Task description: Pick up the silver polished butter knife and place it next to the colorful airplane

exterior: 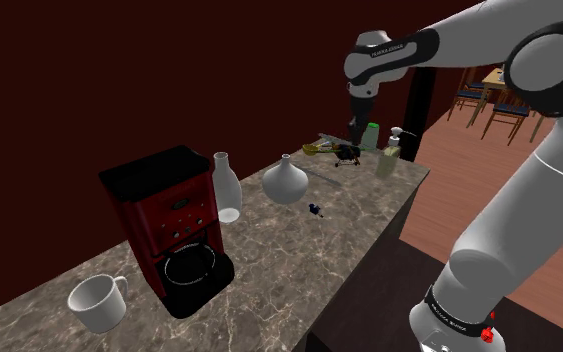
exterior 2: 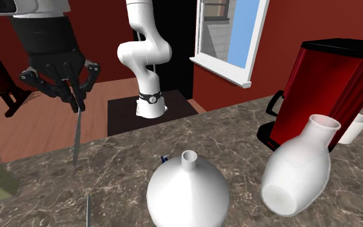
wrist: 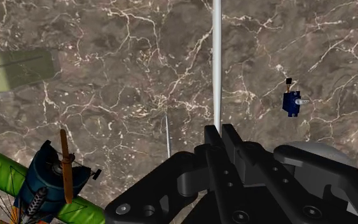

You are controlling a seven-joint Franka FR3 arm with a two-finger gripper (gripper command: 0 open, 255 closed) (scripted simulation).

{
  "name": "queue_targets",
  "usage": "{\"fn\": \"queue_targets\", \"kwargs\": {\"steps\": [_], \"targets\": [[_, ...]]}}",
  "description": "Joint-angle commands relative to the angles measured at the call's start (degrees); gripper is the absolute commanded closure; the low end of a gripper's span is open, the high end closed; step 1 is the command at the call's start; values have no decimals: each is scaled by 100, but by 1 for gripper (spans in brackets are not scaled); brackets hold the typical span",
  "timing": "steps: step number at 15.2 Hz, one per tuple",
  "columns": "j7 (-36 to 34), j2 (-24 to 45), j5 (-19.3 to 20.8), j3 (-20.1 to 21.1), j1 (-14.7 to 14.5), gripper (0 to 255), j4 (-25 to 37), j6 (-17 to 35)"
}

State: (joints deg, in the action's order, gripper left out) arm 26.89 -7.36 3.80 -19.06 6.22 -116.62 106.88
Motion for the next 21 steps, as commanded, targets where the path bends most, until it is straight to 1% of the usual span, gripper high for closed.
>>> {"fn": "queue_targets", "kwargs": {"steps": [1,4,21], "targets": [[300,300,-76,-156,95,255,360,-63],[745,815,-250,-367,266,255,928,-137],[827,1177,-395,-372,300,255,4,1123]]}}
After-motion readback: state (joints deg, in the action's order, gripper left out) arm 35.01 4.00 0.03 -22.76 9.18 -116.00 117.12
